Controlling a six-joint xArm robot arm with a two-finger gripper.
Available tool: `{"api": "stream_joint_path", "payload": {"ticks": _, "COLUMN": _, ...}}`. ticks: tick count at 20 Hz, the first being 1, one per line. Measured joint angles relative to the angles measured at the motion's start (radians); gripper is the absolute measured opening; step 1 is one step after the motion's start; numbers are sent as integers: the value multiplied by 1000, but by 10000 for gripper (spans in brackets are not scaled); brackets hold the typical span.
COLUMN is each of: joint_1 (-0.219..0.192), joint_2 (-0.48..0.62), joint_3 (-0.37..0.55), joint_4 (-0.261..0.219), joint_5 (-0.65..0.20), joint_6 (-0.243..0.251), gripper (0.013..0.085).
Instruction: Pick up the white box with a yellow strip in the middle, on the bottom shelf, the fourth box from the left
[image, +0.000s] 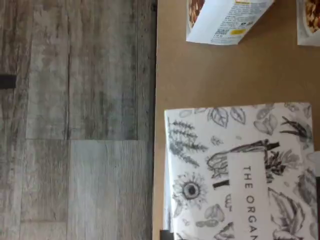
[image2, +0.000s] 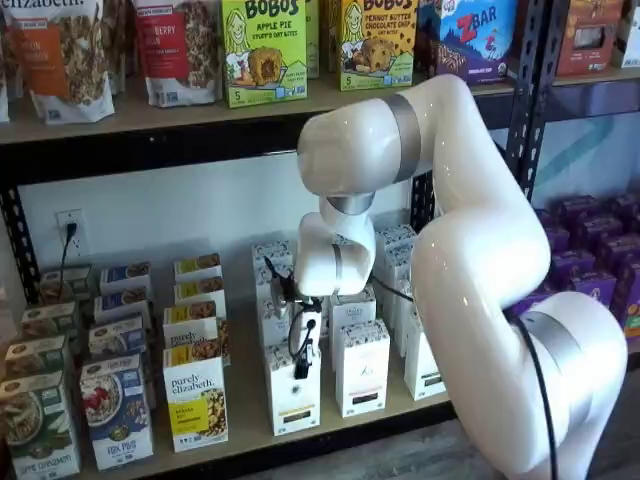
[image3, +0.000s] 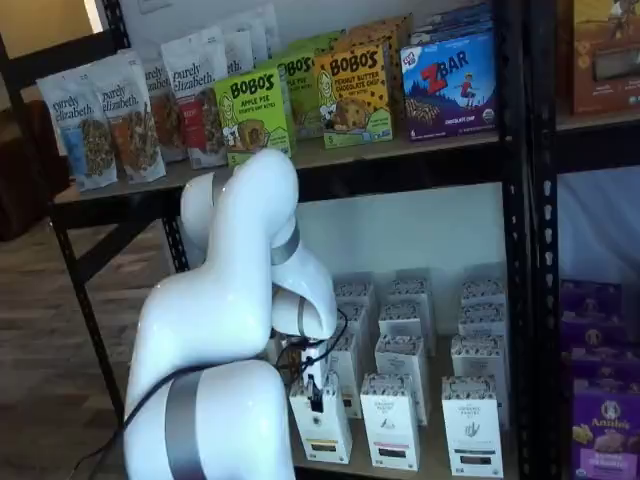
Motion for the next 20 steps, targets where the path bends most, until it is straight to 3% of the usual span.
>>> {"api": "stream_joint_path", "payload": {"ticks": 7, "joint_1": 4, "joint_2": -62, "joint_3": 79, "joint_4": -17, "joint_5": 0, "joint_6": 18, "gripper": 530}}
{"api": "stream_joint_path", "payload": {"ticks": 20, "joint_1": 32, "joint_2": -192, "joint_3": 284, "joint_4": 8, "joint_5": -58, "joint_6": 12, "gripper": 530}}
